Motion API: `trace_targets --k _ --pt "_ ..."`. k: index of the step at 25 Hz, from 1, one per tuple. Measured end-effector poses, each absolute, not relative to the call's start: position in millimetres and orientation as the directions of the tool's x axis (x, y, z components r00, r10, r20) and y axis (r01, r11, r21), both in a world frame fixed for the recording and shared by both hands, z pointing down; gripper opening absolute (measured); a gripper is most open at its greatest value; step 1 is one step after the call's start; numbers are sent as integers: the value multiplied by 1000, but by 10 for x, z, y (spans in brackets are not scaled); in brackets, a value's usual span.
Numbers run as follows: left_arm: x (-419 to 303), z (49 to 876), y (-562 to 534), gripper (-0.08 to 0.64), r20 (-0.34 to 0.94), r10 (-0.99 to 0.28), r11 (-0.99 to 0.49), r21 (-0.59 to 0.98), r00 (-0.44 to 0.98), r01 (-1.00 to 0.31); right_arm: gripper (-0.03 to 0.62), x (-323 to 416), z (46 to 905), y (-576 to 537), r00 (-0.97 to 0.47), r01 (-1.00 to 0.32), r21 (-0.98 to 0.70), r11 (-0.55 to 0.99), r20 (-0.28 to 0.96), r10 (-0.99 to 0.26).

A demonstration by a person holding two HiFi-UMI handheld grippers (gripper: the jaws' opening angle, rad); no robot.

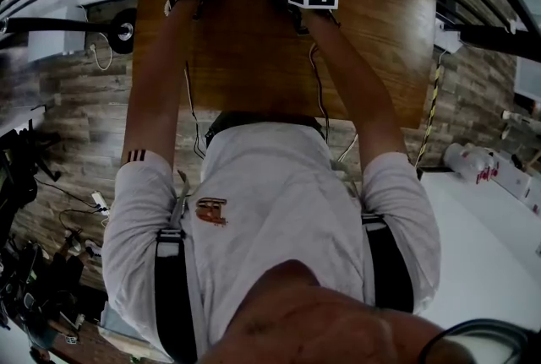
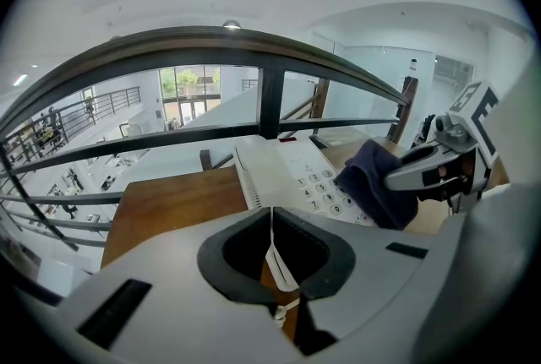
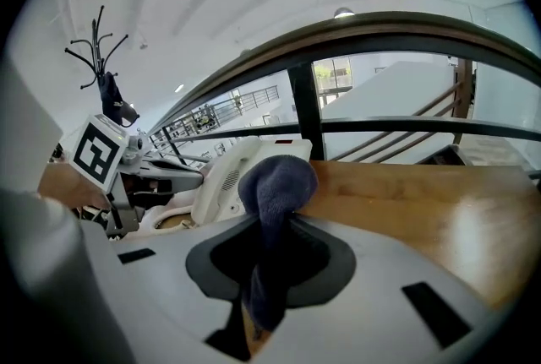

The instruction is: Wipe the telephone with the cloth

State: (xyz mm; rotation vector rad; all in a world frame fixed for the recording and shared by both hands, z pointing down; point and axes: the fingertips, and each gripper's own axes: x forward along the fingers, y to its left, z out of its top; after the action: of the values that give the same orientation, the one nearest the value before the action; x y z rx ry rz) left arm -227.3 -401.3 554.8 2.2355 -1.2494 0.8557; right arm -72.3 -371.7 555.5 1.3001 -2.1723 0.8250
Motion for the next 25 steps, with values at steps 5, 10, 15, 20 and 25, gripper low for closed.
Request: trace_targets --k 5,10,15,20,25 --pt "-2350 5485 -3931 20 694 -606 -490 60 389 -870 78 -822 5199 -3665 -503 -862 -282 422 578 -643" --pt "-2305 4977 -3861 20 530 -697 -505 114 483 -855 78 -945 4795 -3596 -573 -818 -286 498 472 -670" --pt "-2166 4378 -3570 20 300 -770 -549 139 564 -824 78 -1001 4410 -3448 -621 -783 -247 572 371 -690" --pt "-2072 3915 -3248 20 142 -815 -554 100 563 -827 78 -1043 4076 -3240 -667 -745 -212 633 274 -693" --pt "-2013 3591 -3030 20 45 -832 -553 17 554 -833 78 -1105 3716 -3031 -708 -706 -179 685 145 -691"
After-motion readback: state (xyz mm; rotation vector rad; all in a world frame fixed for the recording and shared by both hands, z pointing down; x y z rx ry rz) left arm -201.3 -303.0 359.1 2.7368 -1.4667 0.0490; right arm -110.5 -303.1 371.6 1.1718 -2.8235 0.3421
